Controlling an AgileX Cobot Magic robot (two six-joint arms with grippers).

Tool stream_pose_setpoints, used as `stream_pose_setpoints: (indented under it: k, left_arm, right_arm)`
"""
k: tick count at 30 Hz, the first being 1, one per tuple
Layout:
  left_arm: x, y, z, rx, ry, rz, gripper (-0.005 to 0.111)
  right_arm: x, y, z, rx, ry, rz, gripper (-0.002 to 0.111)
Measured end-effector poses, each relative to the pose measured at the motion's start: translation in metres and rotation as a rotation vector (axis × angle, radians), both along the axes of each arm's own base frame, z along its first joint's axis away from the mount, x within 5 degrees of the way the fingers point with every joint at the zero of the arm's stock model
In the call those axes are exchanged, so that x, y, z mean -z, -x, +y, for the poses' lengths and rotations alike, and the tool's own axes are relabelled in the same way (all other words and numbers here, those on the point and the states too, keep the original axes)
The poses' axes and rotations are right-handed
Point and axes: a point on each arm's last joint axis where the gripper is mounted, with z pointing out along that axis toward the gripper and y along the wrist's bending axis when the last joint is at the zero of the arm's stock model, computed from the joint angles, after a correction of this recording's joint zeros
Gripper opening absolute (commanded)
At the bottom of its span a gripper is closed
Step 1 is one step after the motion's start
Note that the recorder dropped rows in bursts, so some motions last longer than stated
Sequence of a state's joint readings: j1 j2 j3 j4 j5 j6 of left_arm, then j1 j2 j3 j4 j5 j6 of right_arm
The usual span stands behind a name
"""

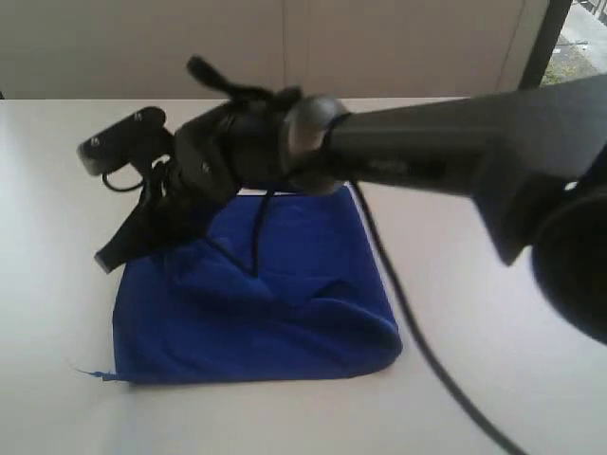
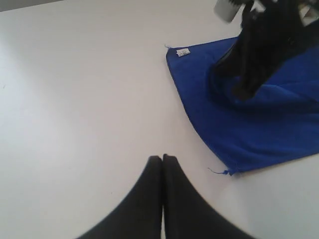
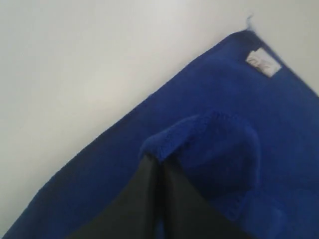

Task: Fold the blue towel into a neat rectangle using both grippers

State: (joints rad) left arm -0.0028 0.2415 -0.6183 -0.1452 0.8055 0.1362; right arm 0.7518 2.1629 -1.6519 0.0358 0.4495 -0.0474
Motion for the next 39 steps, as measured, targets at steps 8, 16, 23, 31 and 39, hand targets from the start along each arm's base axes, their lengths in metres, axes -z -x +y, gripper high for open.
stream_pose_setpoints:
  k: [8,16,23,31,39]
  left_arm:
    - [0.000,0.000,0.000,0.000,0.000,0.000,0.000]
    - [0.000,0.000,0.000,0.000,0.000,0.000,0.000]
    - [0.000,0.000,0.000,0.000,0.000,0.000,0.000]
    - [0.000,0.000,0.000,0.000,0.000,0.000,0.000]
    - [0.000,0.000,0.000,0.000,0.000,0.000,0.000]
  right_arm:
    - [0.047,-0.002,0.019,-0.020,-0.024,-0.026,0.044]
    - [-0.004,0.003,0.014,-0.001,-0.091,-0.066,0.056]
    - [-0.057,-0.013,-0.052,0.106,0.028,0.011,0.005]
    - [-0.028,-0.053,-0.131,0.180,0.224,0.073,0.000]
    - [0.025,-0.076,-0.148,0.149,0.285,0.090,0.000]
